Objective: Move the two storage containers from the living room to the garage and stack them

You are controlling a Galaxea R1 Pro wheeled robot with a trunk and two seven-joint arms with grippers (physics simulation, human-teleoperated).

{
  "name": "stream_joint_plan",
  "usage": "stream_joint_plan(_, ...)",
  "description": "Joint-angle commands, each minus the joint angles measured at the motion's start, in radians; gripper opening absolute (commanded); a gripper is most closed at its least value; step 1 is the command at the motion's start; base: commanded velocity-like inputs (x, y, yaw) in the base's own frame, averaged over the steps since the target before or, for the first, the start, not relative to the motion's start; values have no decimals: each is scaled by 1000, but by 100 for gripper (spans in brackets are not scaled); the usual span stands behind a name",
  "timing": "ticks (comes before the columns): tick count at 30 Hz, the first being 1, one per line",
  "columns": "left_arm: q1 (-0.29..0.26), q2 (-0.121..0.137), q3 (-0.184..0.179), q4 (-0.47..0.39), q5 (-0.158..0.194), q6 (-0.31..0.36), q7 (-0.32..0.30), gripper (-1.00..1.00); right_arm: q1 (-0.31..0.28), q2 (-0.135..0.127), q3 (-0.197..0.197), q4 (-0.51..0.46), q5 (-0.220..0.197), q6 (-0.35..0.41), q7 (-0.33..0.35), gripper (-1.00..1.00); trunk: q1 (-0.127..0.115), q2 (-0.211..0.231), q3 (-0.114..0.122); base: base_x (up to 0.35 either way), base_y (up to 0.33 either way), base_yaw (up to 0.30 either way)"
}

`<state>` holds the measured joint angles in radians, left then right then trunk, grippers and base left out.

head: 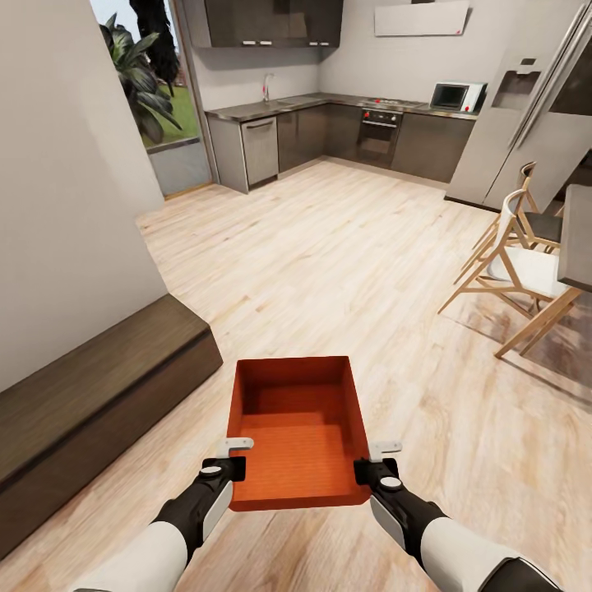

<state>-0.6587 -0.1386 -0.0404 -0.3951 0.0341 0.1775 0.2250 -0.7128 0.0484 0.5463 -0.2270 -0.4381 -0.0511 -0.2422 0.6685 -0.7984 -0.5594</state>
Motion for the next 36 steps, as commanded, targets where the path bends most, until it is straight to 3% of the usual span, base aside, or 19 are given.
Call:
stream_joint_plan(1, -1, 16, -3, -5, -5, 7, 10, -100, 0, -12, 15, 51, -21, -3, -9, -100, 0, -1, -1, 0, 0, 0)
stream_joint_plan(9, -1, 16, -3, -5, -5, 7, 10, -100, 0, -10, 15, 51, -21, -4, -10, -100, 0, -1, -3, 0, 0, -86)
stream_joint_plan(36, -1, 16, -3, -5, -5, 7, 10, -100, 0, -11, 15, 51, -21, -4, -10, -100, 0, -1, -20, 0, 0, -253)
